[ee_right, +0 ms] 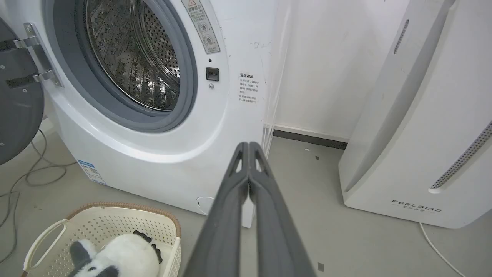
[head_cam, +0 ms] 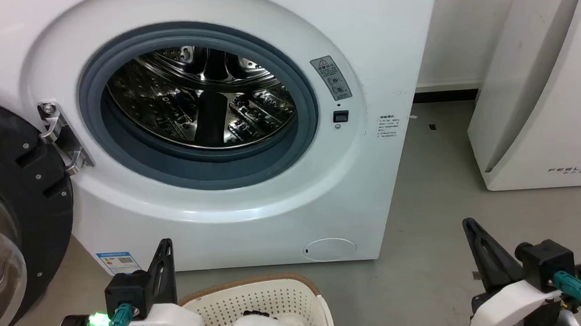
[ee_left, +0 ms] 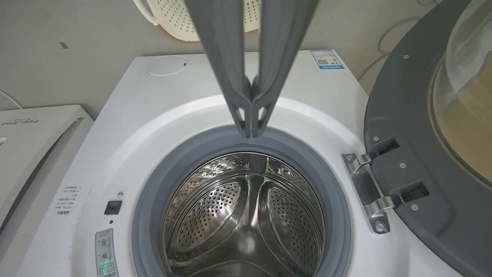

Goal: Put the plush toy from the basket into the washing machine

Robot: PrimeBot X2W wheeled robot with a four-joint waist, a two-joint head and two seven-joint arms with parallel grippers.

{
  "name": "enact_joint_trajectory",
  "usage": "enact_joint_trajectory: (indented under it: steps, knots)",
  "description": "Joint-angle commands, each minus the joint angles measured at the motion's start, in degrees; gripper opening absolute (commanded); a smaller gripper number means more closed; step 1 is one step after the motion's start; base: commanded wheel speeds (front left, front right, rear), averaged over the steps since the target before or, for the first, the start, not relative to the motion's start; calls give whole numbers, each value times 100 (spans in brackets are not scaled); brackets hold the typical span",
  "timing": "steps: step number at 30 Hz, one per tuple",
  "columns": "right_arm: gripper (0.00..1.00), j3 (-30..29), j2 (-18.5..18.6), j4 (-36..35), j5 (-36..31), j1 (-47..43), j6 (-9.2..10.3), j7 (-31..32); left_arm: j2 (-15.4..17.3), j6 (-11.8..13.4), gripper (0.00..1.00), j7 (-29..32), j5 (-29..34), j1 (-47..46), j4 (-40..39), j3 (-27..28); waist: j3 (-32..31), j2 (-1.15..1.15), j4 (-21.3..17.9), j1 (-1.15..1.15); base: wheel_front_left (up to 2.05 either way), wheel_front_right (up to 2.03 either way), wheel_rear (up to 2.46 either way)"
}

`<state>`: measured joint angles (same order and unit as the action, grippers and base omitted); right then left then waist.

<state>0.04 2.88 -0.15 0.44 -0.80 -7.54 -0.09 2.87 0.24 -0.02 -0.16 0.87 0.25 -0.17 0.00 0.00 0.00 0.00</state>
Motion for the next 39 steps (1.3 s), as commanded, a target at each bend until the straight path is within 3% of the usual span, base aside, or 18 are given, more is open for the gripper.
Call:
enact_joint_trajectory:
  steps: [1, 9, 10, 39]
  knots:
    - [0, -4, -1, 15, -44, 80, 5, 9, 0, -24, 0, 2, 16, -87, -25, 17, 0, 0, 0, 0, 0, 0, 0]
    - [0, -4, -1, 15, -44, 80, 5, 9, 0, -24, 0, 2, 16, -87, -25, 17, 0, 0, 0, 0, 0, 0, 0]
    - [100, 0, 0, 0, 3, -2, 0, -1, 0, 2, 100, -1, -1, 2, 1, -1, 0, 0, 0, 0, 0, 0, 0]
    - [100, 7, 0, -147, 113, 89, 1, -300, 0, 124, 100, -301, -311, -116, 327, -197, 295, 0, -5, 0, 0, 0, 0]
